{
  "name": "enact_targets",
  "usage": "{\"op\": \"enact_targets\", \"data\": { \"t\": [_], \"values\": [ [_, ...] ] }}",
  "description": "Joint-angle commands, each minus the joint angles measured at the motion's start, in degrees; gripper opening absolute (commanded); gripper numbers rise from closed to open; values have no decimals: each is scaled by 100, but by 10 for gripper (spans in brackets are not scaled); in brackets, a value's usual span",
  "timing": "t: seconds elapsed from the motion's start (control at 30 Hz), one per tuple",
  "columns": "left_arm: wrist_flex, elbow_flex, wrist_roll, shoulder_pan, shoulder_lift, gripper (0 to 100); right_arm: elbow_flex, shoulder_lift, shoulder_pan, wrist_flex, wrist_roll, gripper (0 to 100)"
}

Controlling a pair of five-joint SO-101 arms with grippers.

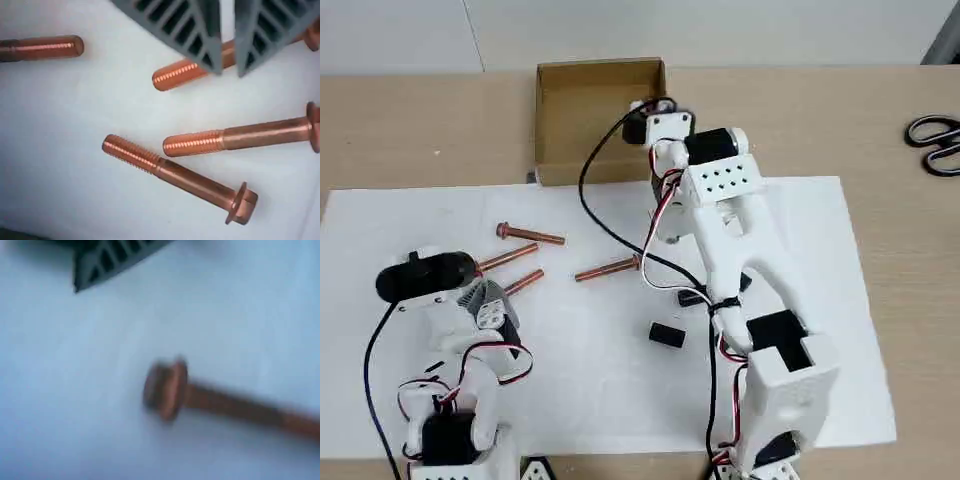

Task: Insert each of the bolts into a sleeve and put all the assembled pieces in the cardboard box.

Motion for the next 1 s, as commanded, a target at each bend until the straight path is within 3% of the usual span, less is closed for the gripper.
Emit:
{"op": "enact_targets", "data": {
  "t": [0.0,0.27,0.57,0.97],
  "values": [
    [18,-22,-62,26,-62,7,-193,-356,22,259,774,252],
    [-237,338,-62,26,-62,7,976,-1516,-312,286,1354,253],
    [-554,347,-62,35,-62,7,2866,-3178,-840,268,1407,253],
    [-527,347,-62,35,-62,7,4141,-3723,-1279,171,2066,252]
  ]
}}
